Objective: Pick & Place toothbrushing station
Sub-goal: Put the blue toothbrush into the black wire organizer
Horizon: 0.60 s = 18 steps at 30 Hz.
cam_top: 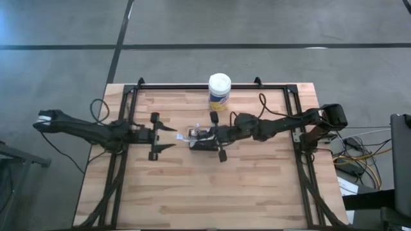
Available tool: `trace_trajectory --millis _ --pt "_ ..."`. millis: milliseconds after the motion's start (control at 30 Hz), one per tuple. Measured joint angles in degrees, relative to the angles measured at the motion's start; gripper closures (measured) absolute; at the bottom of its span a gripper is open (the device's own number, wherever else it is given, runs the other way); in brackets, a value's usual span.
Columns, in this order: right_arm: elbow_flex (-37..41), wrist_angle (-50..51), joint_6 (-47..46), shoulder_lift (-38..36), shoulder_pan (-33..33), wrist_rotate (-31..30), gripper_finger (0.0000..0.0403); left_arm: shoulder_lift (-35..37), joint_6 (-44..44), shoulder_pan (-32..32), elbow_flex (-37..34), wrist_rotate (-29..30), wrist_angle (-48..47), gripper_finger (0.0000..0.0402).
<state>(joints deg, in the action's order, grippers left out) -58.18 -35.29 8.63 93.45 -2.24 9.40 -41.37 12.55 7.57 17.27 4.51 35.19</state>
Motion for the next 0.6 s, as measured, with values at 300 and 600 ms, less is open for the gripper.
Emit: trace_trajectory --millis 300,600 --pt "-1.92 1.45 1.22 0.72 0.78 -0.52 0.0385 -10.46 0.07 -0.05 6.40 -2.29 4.29 0.0104" --pt "-2.55 1.60 2.47 0.94 0.80 -0.50 0.0385 -14.66 0.88 -0.07 12.22 -4.07 6.58 0.0110"
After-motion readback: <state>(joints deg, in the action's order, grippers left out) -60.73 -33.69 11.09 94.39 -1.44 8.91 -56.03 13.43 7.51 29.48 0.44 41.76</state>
